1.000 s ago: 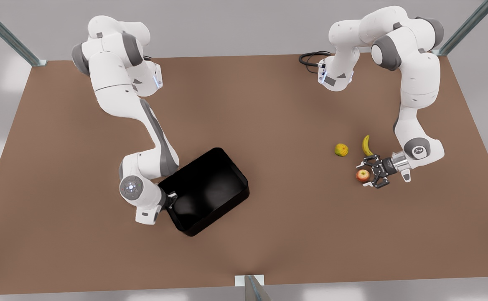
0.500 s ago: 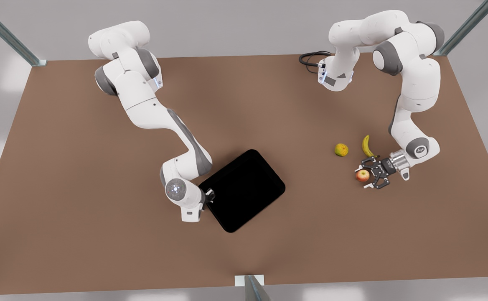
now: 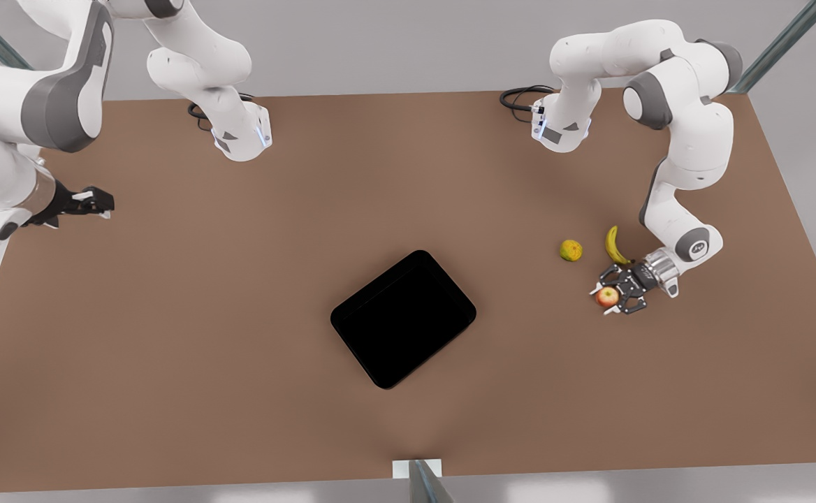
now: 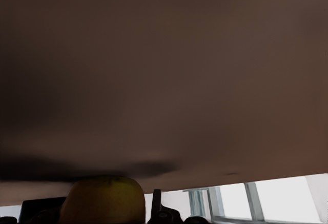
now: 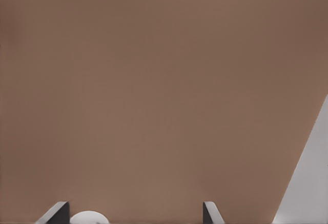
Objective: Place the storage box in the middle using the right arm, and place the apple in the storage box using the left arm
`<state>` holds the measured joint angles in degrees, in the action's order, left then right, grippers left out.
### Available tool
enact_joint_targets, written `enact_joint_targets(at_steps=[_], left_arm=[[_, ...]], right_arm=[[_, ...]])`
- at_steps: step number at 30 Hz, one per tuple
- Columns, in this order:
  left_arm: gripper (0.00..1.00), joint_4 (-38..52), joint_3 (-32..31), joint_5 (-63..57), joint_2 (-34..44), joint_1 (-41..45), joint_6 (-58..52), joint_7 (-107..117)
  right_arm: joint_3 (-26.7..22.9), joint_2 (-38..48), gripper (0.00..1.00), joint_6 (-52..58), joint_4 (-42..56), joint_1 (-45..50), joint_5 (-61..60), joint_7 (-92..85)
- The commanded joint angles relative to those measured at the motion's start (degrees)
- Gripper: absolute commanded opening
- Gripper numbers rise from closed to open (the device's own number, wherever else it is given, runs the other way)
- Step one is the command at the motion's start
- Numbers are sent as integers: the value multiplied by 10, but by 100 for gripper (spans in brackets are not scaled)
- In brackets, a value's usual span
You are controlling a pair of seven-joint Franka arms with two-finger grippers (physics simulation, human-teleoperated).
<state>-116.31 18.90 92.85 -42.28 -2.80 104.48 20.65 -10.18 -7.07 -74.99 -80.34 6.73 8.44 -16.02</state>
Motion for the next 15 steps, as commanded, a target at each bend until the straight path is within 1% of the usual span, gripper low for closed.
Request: enact_joint_targets(at_steps=[1, 2, 3, 4, 6, 8, 9, 10, 13, 14, 15], left_arm=[[43, -1, 0, 8, 0, 0, -2, 0], [43, -1, 0, 8, 0, -3, -3, 0], [43, -1, 0, 11, 0, -3, -4, 1], [41, -1, 0, 11, 0, -3, -6, 4], [41, 0, 3, 11, 12, -3, -19, 18], [41, 17, 3, -26, 47, -3, -16, 65], [41, 44, 1, -63, 55, -1, -11, 110], [41, 88, -18, -116, 56, 2, 0, 170], [41, 163, -70, -224, 68, 5, 44, 277], [41, 202, -104, -296, 69, 9, 71, 343], [41, 223, -134, -335, 69, 10, 92, 394]], right_arm=[[0, -1, 100, -12, -9, -4, 0, 5], [0, -1, 100, -53, -43, -4, 0, 5], [0, -1, 100, -65, -53, -5, 0, 5], [0, -2, 100, -65, -51, -6, 0, 5], [0, 2, 100, -65, -47, -7, 0, 5], [0, 3, 100, -65, -47, -8, -1, 5], [0, 2, 100, -65, -47, -7, -1, 5], [0, 2, 100, -65, -48, -7, -1, 5], [1, 0, 100, -65, -49, -8, -2, 5], [1, 0, 100, -65, -49, -7, -2, 5], [0, 0, 100, -65, -49, -8, -2, 5]])
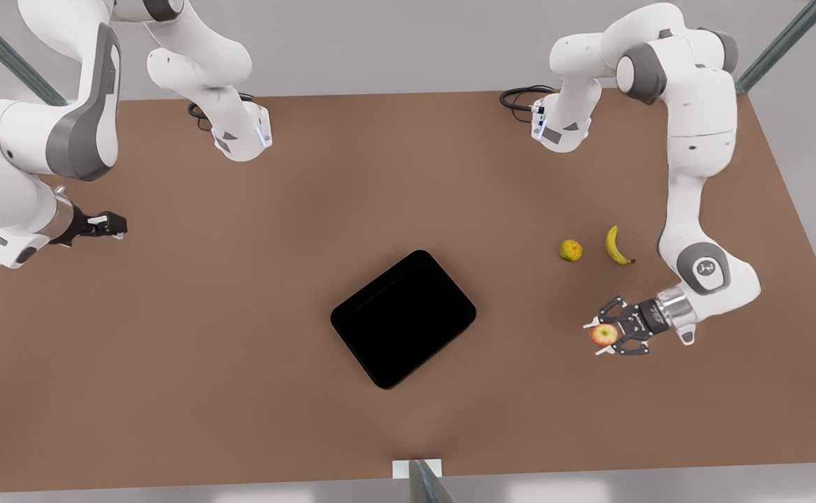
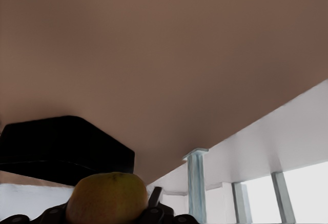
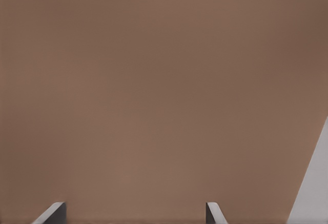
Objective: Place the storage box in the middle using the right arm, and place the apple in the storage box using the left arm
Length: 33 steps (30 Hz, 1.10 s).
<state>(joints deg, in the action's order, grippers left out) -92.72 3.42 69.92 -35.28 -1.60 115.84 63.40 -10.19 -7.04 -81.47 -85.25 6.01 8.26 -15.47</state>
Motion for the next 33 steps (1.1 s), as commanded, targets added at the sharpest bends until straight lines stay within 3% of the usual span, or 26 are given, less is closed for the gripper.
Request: enact_joint_targets(at_steps=[1, 3, 6, 9, 14, 22, 23, 24, 33], left_arm=[[41, 4, -11, -148, 1, 2, 9, 19], [41, 40, -39, -203, -1, 14, 24, 96], [41, 80, -148, -339, -8, 16, 71, 263], [41, 130, -190, -427, -23, 45, 72, 420], [41, 220, -191, -509, -52, 138, 73, 641], [43, 238, -242, -592, -49, 214, 174, 881], [49, 238, -243, -595, -51, 219, 186, 903], [100, 237, -254, -606, -54, 223, 193, 911], [100, 251, -300, -647, -57, 240, 217, 997]], right_arm=[[0, 0, 100, 0, 0, 0, 0, 0], [1, 0, 100, 0, 0, 0, -1, 0], [1, -2, 100, 0, -1, -1, -2, 1], [1, -2, 100, -1, -1, -1, -2, 1], [0, -3, 100, -1, -1, 0, -3, 1], [1, -6, 100, -1, -2, -1, -4, 1], [1, -6, 100, -2, -1, -1, -4, 1], [1, -6, 100, -2, -1, -1, -4, 1], [1, -11, 100, -2, -1, 0, -4, 1]])
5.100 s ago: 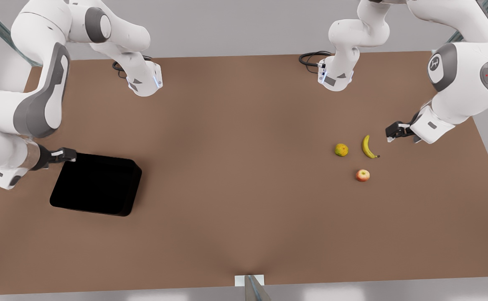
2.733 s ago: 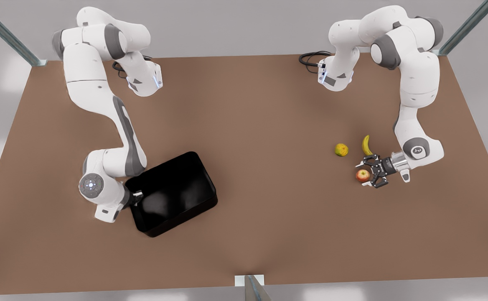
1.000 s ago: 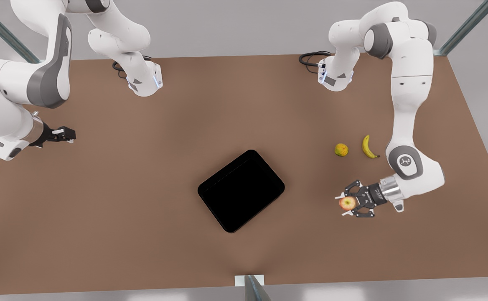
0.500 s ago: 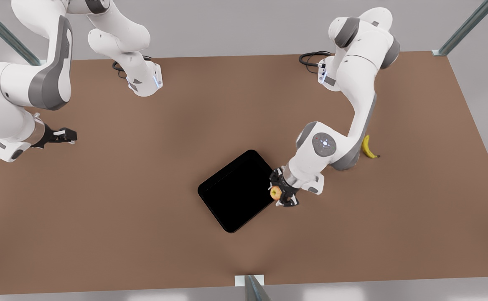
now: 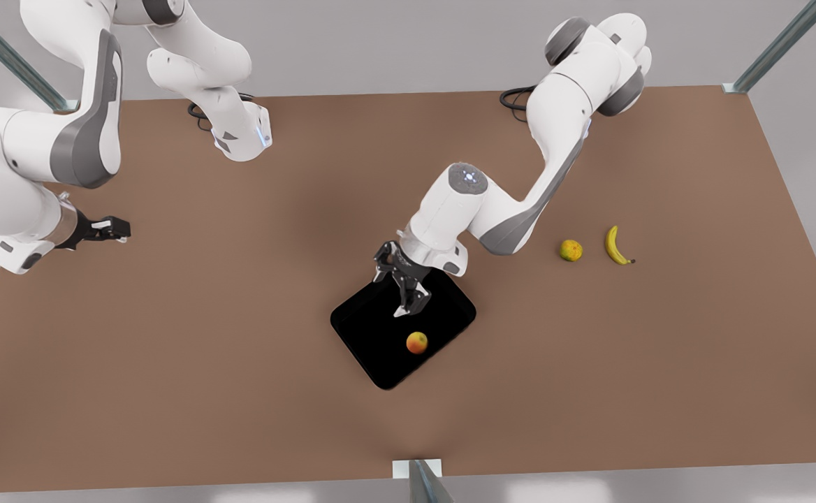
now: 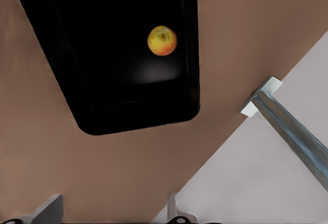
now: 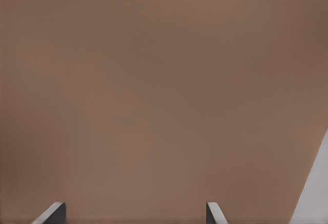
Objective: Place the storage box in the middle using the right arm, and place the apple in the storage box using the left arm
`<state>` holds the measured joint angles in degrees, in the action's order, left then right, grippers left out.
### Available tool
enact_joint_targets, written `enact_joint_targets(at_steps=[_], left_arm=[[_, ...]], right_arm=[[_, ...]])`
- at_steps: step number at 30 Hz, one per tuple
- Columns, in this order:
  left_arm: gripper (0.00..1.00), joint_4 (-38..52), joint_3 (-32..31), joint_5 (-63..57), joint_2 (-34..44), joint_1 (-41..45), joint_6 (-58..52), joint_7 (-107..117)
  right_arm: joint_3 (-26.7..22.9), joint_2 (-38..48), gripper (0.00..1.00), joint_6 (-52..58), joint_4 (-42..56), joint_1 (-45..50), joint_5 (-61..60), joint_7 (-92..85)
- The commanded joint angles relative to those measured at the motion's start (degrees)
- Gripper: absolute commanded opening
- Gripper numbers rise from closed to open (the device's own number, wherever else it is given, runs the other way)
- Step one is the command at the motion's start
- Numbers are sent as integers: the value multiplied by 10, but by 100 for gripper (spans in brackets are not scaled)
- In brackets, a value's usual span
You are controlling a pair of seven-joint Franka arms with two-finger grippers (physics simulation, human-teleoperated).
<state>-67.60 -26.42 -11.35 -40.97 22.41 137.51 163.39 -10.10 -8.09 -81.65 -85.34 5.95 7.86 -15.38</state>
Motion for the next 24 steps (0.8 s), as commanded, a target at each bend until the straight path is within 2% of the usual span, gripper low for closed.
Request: enact_joint_targets(at_steps=[1, 3, 7, 8, 9, 11, 13, 14, 16, 19, 24], left_arm=[[100, 0, 1, 154, 1, -1, 0, -8], [100, -4, 4, 120, 11, -13, -24, -109], [100, -49, 18, 120, 89, -110, -168, -554], [100, -93, 42, 118, 126, -122, -203, -710], [100, -133, 91, 148, 164, -122, -213, -807], [100, -140, 212, 237, 229, -146, -341, -1148], [100, -139, 276, 218, 294, -147, -421, -1447], [97, -146, 271, 154, 323, -147, -472, -1488], [100, -134, 265, 139, 327, -152, -523, -1586], [100, -5, 247, 135, 195, -147, -546, -1586], [100, -11, 240, 128, 198, -136, -538, -1585]], right_arm=[[0, 0, 100, 0, 0, -1, 0, 0], [0, 0, 100, 0, 0, -1, 0, 1], [0, -3, 100, -4, 2, 0, 0, 0], [0, -3, 100, -4, 2, -1, 0, 0], [0, -3, 100, -4, 3, -1, 0, 0], [0, -3, 100, -4, 3, -1, 0, 0], [2, 2, 100, -4, 4, -1, 2, 0], [3, 6, 100, -4, 5, -1, 2, 0], [6, 13, 100, -4, 3, -1, 2, -1], [7, 16, 100, -4, 1, -1, 2, -1], [6, 14, 100, -4, 1, -1, 1, -1]])
